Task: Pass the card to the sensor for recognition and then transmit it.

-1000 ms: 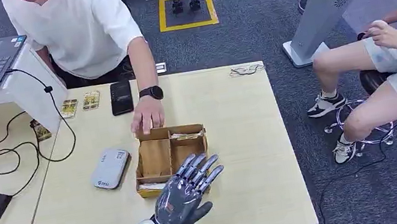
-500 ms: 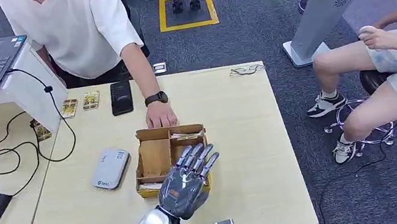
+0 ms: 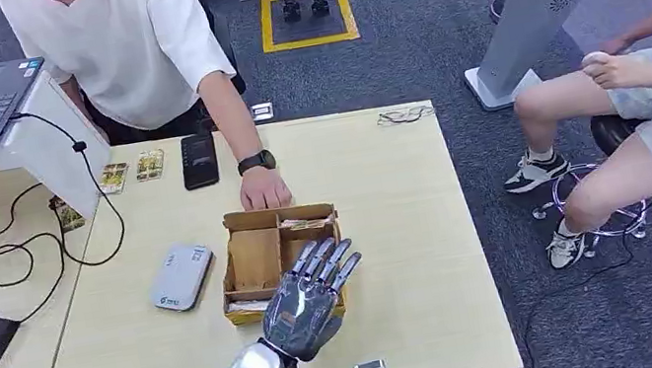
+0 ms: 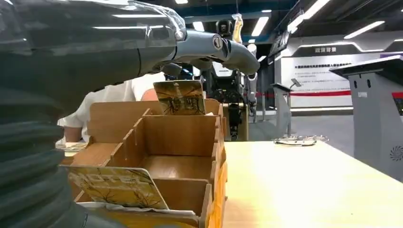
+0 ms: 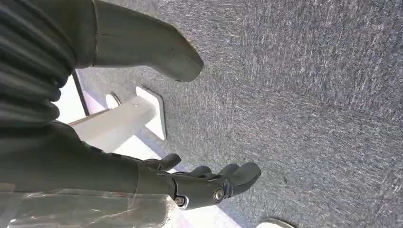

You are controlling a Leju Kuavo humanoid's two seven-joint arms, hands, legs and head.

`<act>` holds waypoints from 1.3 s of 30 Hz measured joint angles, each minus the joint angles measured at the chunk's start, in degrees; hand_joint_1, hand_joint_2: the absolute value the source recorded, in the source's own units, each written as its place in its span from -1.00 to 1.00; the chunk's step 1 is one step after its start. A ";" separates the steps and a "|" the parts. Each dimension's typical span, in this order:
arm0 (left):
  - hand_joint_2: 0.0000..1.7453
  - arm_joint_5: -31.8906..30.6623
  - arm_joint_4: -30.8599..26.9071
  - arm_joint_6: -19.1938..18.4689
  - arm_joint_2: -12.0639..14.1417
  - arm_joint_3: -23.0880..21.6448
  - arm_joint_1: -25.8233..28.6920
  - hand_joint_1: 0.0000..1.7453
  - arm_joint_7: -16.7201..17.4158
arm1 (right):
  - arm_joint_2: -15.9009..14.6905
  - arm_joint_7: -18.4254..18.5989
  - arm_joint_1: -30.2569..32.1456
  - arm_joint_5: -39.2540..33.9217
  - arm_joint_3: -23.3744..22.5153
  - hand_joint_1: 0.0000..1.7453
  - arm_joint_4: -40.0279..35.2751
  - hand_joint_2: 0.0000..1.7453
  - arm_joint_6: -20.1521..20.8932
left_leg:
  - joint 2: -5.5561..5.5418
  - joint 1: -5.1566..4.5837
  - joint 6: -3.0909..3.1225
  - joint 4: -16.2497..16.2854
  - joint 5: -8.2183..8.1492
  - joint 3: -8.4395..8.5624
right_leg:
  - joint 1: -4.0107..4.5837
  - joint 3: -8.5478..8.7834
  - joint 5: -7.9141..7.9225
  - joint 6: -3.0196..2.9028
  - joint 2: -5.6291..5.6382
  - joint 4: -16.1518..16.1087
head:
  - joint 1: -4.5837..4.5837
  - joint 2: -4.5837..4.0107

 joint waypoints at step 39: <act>1.00 1.44 4.24 -1.07 1.33 3.83 -0.91 -1.00 5.38 | 0.02 0.46 0.28 0.00 0.18 -1.00 -0.74 1.00 0.18 | -0.01 0.00 0.00 0.00 0.00 -0.02 | 0.00 0.02 0.00 0.00 -0.01 0.01 | 0.00 0.00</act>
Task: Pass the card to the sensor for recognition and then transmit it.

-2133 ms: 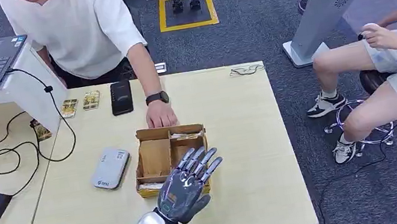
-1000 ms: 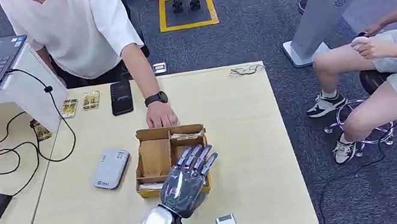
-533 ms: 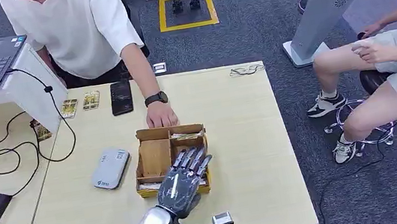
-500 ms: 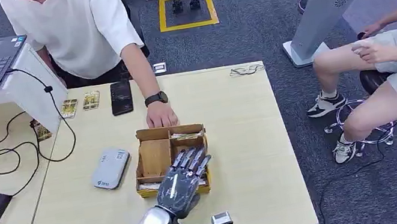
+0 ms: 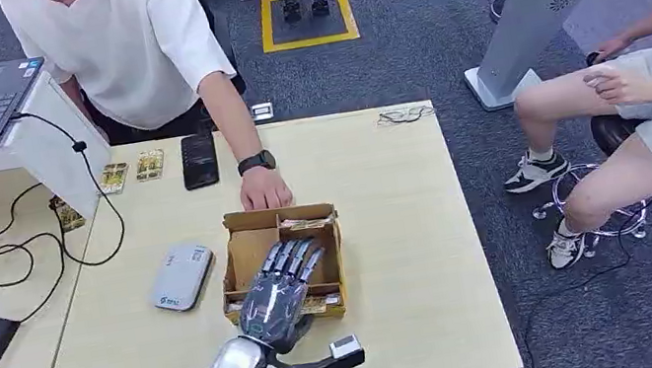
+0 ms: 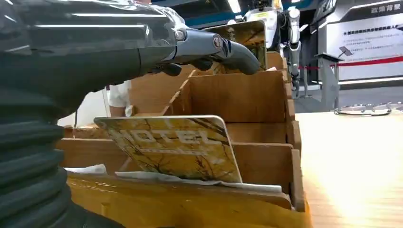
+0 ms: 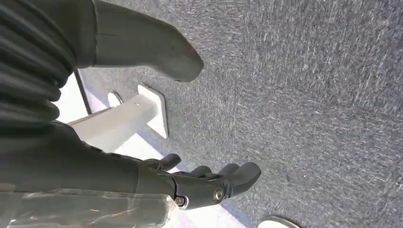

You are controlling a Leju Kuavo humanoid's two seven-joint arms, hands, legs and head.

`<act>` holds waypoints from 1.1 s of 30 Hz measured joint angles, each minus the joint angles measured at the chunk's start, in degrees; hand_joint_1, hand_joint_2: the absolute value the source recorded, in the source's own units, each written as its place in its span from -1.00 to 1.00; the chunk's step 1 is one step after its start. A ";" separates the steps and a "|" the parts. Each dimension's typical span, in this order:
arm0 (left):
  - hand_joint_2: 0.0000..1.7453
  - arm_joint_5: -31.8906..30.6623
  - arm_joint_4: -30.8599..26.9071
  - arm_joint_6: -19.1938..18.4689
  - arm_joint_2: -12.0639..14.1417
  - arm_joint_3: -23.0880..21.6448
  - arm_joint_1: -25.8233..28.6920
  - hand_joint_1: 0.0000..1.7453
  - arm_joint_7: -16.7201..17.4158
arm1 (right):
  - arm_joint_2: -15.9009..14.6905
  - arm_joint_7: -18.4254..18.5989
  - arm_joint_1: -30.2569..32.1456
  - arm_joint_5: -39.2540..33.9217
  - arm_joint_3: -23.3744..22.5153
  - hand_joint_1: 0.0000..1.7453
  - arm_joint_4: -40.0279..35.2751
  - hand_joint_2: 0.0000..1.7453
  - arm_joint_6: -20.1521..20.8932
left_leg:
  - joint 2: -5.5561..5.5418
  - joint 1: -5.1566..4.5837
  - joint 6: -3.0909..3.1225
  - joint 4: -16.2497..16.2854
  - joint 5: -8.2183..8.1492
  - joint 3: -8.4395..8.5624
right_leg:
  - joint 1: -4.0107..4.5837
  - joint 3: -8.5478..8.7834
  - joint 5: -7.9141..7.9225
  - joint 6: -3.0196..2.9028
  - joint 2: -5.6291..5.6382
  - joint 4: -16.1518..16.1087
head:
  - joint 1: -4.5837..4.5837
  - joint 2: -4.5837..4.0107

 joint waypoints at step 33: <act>1.00 6.40 -4.22 4.81 3.50 3.54 3.37 -1.00 -10.08 | 0.00 -0.79 0.39 0.00 -0.02 -1.00 -0.79 1.00 -0.02 | -0.01 0.00 0.00 0.00 0.00 0.00 | 0.00 0.01 0.00 0.00 -0.01 0.00 | 0.00 0.00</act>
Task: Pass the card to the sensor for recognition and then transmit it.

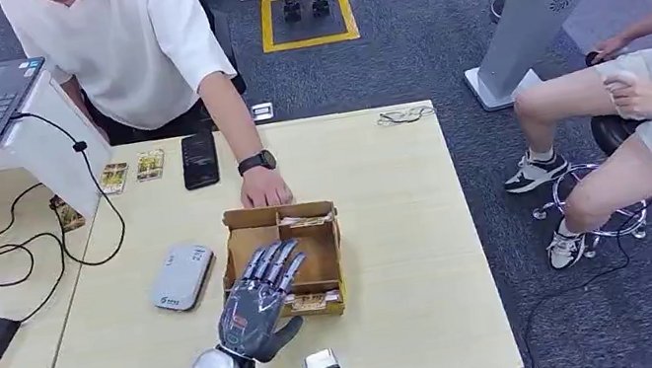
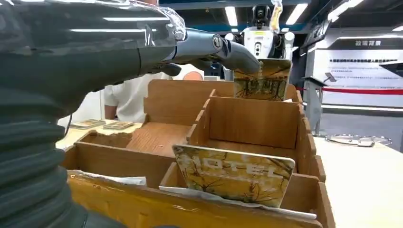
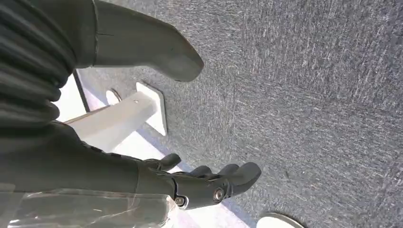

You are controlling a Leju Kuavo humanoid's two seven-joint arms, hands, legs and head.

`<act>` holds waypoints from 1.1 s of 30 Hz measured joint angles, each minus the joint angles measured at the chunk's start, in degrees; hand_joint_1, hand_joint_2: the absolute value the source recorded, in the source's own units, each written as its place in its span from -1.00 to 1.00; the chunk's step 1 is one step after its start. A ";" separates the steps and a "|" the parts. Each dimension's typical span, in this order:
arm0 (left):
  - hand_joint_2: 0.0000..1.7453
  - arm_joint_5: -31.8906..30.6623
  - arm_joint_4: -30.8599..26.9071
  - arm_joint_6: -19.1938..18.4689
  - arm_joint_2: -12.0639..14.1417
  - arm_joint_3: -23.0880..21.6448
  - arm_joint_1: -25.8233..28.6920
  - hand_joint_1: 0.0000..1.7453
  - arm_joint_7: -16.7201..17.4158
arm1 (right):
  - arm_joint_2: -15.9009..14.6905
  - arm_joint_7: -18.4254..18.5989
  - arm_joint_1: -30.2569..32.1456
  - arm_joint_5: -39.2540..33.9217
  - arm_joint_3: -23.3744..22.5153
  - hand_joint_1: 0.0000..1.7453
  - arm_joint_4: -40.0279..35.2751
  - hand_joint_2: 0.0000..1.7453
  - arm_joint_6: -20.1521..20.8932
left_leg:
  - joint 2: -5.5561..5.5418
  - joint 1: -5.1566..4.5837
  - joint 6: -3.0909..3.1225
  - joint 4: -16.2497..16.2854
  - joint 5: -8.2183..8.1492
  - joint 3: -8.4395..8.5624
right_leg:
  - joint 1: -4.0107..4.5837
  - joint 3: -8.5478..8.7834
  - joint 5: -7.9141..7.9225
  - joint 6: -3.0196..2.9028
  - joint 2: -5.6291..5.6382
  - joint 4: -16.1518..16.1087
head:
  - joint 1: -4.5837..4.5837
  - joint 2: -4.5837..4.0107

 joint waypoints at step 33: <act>1.00 3.98 -2.43 -1.27 3.98 0.00 2.98 1.00 -7.89 | -0.87 -0.39 -0.08 0.00 1.03 -1.00 0.66 1.00 -0.83 | 0.00 0.00 0.00 0.00 0.00 0.01 | 0.00 0.00 0.00 0.00 0.00 0.00 | 0.00 0.00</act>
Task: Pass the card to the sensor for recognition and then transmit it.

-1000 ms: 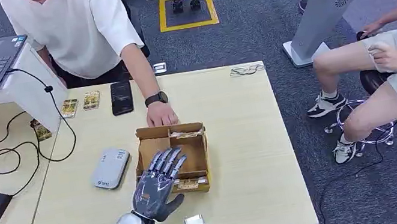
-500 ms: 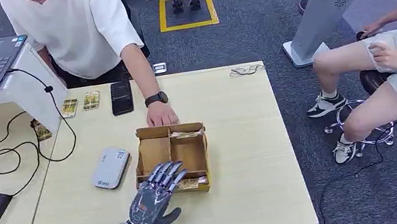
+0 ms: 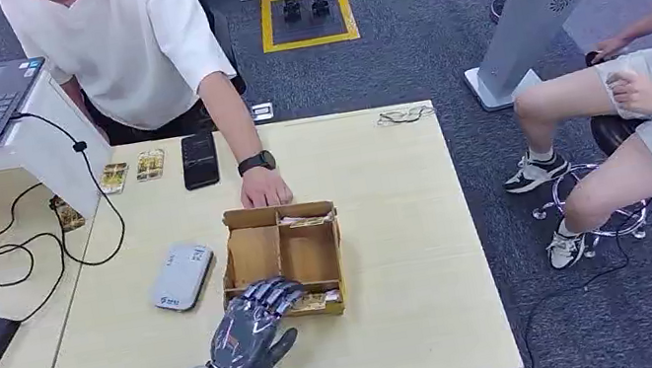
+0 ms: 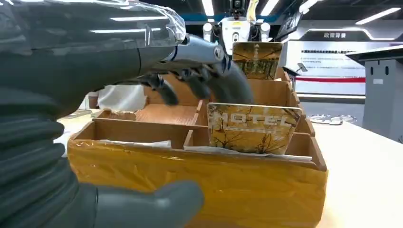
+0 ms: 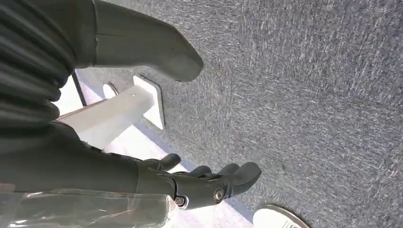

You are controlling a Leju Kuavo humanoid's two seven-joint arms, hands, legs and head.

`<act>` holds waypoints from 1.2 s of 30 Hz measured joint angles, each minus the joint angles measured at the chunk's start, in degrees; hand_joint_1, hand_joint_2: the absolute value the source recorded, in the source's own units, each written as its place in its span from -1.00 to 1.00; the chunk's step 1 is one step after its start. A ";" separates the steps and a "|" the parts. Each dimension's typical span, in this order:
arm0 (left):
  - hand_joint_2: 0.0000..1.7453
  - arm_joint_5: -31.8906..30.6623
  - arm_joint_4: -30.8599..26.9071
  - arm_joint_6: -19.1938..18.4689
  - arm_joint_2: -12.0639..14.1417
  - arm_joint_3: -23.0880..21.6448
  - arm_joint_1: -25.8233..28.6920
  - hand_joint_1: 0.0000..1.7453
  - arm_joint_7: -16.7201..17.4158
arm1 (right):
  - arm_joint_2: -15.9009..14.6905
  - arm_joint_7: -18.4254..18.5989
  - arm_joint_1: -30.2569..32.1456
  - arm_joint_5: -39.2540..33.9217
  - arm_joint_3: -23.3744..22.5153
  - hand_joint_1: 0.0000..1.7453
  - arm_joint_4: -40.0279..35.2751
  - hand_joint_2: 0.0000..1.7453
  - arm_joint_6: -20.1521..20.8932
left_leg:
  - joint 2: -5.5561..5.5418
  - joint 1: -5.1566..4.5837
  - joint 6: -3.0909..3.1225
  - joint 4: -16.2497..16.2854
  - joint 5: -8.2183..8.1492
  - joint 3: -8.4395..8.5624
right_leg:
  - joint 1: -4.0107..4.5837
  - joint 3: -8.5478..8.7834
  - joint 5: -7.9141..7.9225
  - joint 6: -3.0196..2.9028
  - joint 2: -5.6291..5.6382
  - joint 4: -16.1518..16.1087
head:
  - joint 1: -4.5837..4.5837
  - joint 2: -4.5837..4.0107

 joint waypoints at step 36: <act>1.00 2.82 -1.38 -2.67 0.92 0.00 0.24 1.00 -2.10 | -0.17 -0.50 -0.08 0.00 0.04 -1.00 0.17 1.00 -0.70 | -0.01 0.00 0.00 0.00 0.00 0.05 | 0.00 0.08 0.00 0.00 -0.02 0.00 | 0.00 0.00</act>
